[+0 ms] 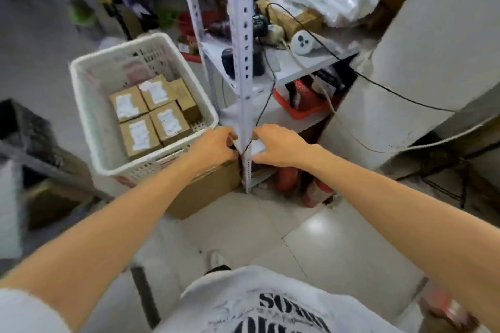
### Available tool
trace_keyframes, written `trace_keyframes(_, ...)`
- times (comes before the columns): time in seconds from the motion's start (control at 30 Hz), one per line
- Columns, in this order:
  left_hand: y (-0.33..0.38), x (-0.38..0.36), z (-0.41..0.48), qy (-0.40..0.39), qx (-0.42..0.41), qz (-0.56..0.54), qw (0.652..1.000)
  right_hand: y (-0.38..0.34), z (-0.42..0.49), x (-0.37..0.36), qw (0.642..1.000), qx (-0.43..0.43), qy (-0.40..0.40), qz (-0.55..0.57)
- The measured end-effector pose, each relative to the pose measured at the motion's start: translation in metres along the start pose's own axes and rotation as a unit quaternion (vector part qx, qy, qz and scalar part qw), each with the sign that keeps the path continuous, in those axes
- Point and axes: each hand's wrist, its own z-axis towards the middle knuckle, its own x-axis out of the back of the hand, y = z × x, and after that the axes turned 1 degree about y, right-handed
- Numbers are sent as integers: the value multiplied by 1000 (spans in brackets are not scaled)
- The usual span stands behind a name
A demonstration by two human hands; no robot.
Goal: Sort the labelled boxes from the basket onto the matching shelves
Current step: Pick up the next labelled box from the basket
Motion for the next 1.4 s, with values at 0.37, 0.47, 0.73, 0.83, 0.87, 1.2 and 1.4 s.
trace_keyframes(0.37, -159, 92, -42, 45, 116, -38, 992, -141, 154, 5, 978, 187, -91, -7)
trace_keyframes(0.47, -186, 105, -43, 42, 135, -40, 989, -158, 185, 6, 974, 202, -98, -16)
trace_keyframes(0.73, -248, 125, -13, 48, 180, -61, 981, -167, 282, 5, 961, 248, -121, -34)
trace_keyframes(0.83, -268, 137, 12, 59, 196, -68, 976, -175, 323, 8, 956, 265, -125, -27)
trace_keyframes(0.87, -274, 141, 22, 54, 199, -70, 976, -176, 336, 9, 956, 266, -125, -27)
trace_keyframes(1.2, -345, 152, 113, 38, 222, -99, 969, -156, 448, -12, 956, 238, -166, -43)
trace_keyframes(1.4, -397, 128, 159, -4, 227, -103, 968, -159, 494, -47, 961, 209, -182, -24)
